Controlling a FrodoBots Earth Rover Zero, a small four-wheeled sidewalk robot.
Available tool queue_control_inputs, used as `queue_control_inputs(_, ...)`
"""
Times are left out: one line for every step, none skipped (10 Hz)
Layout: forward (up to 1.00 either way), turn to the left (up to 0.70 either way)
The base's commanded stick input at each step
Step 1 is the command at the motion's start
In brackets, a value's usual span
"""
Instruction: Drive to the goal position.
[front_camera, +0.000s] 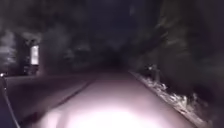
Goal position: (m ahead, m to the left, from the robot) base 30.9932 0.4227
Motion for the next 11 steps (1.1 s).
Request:
queue_control_inputs(0.50, 0.00)
queue_control_inputs(0.50, 0.00)
queue_control_inputs(0.50, 0.00)
queue_control_inputs(0.50, 0.00)
queue_control_inputs(0.50, 0.00)
queue_control_inputs(0.50, 0.00)
queue_control_inputs(0.50, 0.00)
queue_control_inputs(0.50, 0.00)
queue_control_inputs(0.50, 0.00)
queue_control_inputs(0.50, 0.00)
queue_control_inputs(0.50, 0.00)
